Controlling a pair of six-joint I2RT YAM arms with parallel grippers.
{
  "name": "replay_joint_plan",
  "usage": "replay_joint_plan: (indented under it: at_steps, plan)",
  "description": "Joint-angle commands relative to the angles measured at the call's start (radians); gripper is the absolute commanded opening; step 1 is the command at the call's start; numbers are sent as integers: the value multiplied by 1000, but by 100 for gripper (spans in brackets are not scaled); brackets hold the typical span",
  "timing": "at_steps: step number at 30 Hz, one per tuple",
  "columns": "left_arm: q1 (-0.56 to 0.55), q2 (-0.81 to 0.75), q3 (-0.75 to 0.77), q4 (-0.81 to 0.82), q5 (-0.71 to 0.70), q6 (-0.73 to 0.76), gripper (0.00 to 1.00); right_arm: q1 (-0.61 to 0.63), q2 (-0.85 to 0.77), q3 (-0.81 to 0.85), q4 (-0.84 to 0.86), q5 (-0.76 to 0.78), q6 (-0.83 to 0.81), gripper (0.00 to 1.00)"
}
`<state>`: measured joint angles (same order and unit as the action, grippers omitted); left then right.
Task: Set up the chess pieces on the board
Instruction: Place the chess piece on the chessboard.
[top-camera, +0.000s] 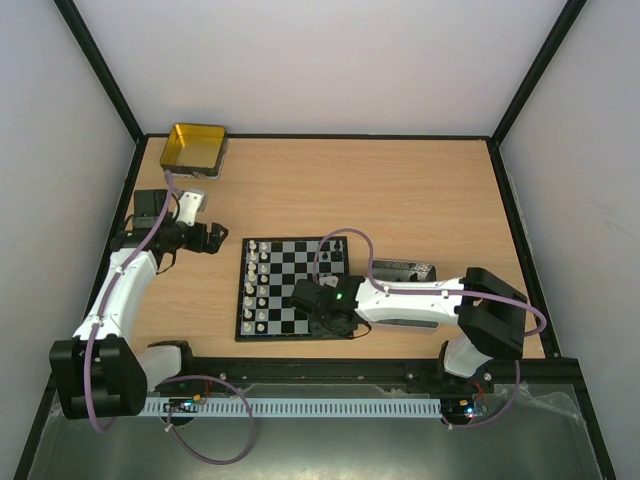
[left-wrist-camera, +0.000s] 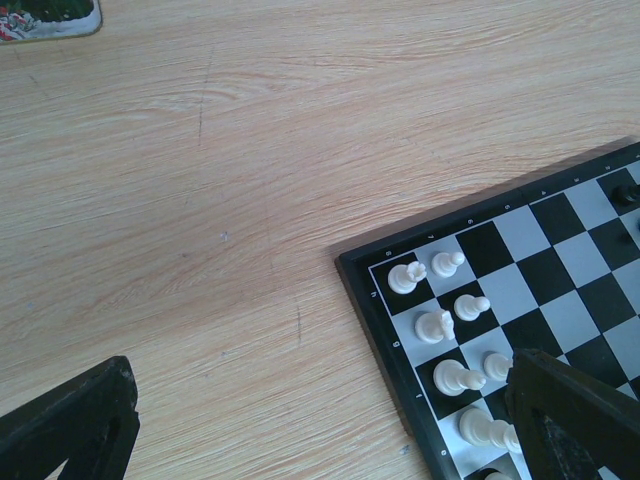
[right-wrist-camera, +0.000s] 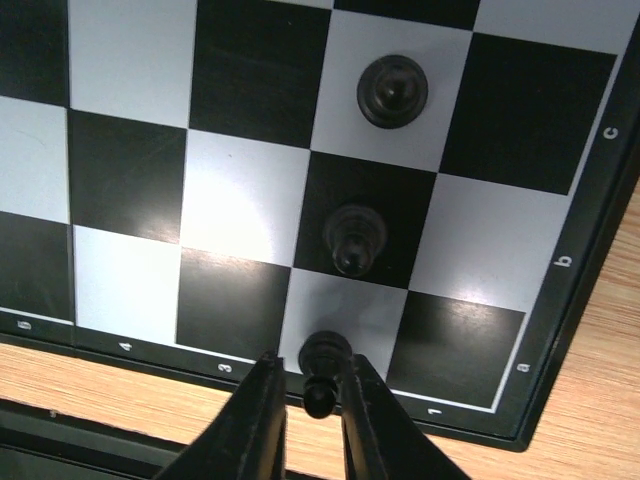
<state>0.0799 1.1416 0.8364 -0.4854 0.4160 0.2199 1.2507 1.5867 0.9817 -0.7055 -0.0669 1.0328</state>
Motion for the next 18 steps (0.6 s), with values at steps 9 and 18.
replay_joint_plan:
  at_steps: [9,18]
  plan:
    - [6,-10,-3,-12,17,4,100,4,16,34,-20,27,-6,10]
    - [6,-11,-3,-14,18,4,100,3,19,22,-9,18,-9,9]
